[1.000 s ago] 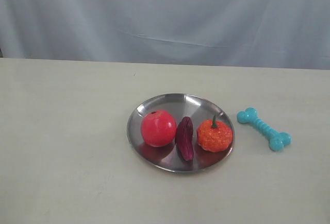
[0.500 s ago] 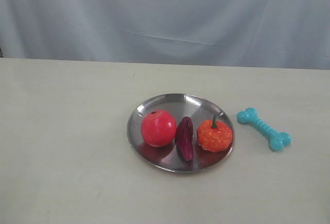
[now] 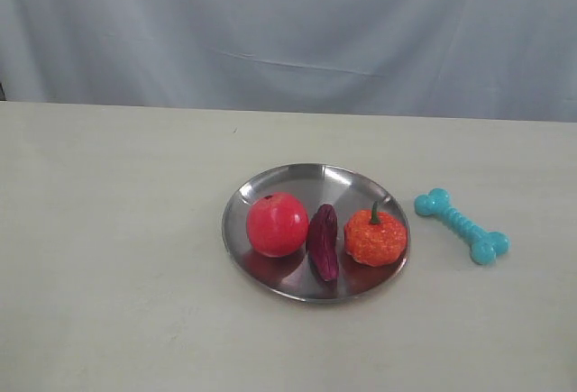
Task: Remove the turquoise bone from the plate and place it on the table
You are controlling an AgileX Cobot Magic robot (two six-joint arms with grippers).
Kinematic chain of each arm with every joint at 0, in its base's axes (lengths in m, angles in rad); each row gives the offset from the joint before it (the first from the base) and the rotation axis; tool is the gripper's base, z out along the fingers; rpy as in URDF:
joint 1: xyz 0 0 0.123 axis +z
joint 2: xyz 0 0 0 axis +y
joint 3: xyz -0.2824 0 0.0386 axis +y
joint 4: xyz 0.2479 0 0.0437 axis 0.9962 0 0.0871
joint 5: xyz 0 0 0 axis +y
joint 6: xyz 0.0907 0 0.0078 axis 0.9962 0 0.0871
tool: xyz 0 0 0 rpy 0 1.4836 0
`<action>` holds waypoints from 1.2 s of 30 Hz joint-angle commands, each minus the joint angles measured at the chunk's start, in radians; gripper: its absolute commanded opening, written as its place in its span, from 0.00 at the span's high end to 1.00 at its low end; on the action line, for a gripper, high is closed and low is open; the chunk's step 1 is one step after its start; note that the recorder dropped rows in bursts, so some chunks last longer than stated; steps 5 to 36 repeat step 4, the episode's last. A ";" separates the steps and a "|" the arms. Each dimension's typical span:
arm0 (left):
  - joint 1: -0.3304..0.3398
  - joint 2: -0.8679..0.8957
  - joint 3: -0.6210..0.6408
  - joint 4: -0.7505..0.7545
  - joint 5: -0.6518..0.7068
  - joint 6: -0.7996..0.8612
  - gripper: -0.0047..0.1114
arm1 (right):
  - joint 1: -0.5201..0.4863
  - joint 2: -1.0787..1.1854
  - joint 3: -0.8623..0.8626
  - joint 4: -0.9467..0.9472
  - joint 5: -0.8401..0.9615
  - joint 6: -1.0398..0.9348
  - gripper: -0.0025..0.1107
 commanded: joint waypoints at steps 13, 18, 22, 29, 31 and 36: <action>0.002 -0.001 0.003 0.001 -0.005 -0.004 0.96 | -0.004 -0.004 0.002 -0.005 -0.003 -0.010 0.98; 0.002 -0.001 0.003 0.001 -0.005 -0.004 0.96 | -0.004 -0.004 0.002 -0.005 -0.003 -0.010 0.98; 0.002 -0.001 0.003 0.001 -0.005 -0.004 0.96 | -0.004 -0.004 0.002 -0.005 -0.003 -0.010 0.98; 0.002 -0.001 0.003 0.001 -0.005 -0.004 0.96 | -0.004 -0.004 0.002 -0.005 -0.003 -0.010 0.98; 0.002 -0.001 0.003 0.001 -0.005 -0.004 0.96 | -0.004 -0.004 0.002 -0.005 -0.003 -0.010 0.98; 0.002 -0.001 0.003 0.001 -0.005 -0.004 0.96 | -0.004 -0.004 0.002 -0.005 -0.003 -0.010 0.98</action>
